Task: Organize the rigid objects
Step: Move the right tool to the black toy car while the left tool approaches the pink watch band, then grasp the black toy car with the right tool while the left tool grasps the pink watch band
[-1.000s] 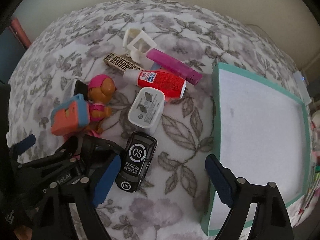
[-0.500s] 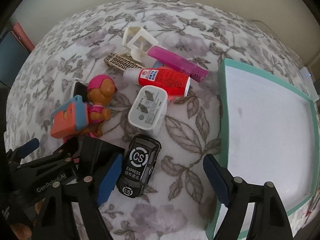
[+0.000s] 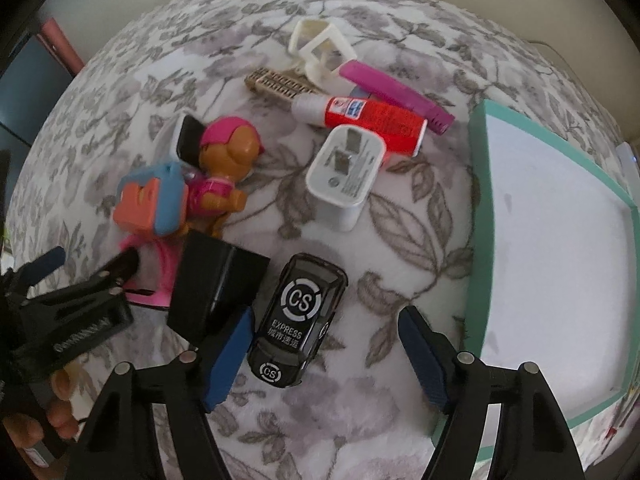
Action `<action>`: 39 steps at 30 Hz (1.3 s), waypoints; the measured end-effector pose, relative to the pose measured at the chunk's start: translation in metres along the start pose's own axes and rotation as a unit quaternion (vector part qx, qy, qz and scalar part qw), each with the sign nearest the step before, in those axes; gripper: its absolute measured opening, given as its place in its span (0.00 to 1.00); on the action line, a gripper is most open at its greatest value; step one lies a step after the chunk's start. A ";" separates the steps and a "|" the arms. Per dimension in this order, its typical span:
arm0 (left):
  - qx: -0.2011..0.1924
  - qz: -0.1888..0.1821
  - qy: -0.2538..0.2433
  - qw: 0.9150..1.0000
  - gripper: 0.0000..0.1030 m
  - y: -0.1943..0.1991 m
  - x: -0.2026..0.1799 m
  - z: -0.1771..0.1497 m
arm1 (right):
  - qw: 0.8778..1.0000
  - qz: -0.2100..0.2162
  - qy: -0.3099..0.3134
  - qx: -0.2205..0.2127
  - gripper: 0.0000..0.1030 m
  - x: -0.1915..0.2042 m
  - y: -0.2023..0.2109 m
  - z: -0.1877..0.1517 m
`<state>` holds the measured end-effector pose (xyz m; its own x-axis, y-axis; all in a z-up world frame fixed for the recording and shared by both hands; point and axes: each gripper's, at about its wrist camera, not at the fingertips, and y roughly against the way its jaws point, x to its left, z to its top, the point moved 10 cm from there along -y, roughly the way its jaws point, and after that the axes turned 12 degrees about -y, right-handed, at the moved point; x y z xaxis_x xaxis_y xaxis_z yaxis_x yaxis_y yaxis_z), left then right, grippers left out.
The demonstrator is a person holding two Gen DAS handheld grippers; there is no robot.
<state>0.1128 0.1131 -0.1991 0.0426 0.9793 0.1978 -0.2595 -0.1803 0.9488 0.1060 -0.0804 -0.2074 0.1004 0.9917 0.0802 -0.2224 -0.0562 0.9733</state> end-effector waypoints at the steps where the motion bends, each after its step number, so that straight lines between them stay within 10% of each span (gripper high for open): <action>1: 0.000 0.002 0.001 1.000 1.00 0.000 0.004 -0.001 | 1.000 -0.002 0.001 0.001 0.75 0.001 -0.001 -0.002; 8: -0.007 0.009 -0.004 1.000 1.00 -0.001 0.013 -0.008 | 1.000 0.002 -0.001 0.000 0.69 0.004 -0.006 -0.002; 20: -0.027 0.007 -0.075 0.997 0.41 0.019 -0.042 -0.005 | 1.000 0.019 -0.016 -0.002 0.54 0.015 -0.005 -0.003; 39: -0.023 0.055 -0.115 0.992 0.20 0.022 -0.062 -0.005 | 1.000 0.011 0.003 -0.011 0.38 0.024 -0.010 -0.026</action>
<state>0.0991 0.0485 -0.1915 0.2292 0.9065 0.3547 -0.3174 -0.2749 0.9076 0.0856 -0.0530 -0.2203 0.0894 0.9910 0.1000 -0.2462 -0.0753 0.9663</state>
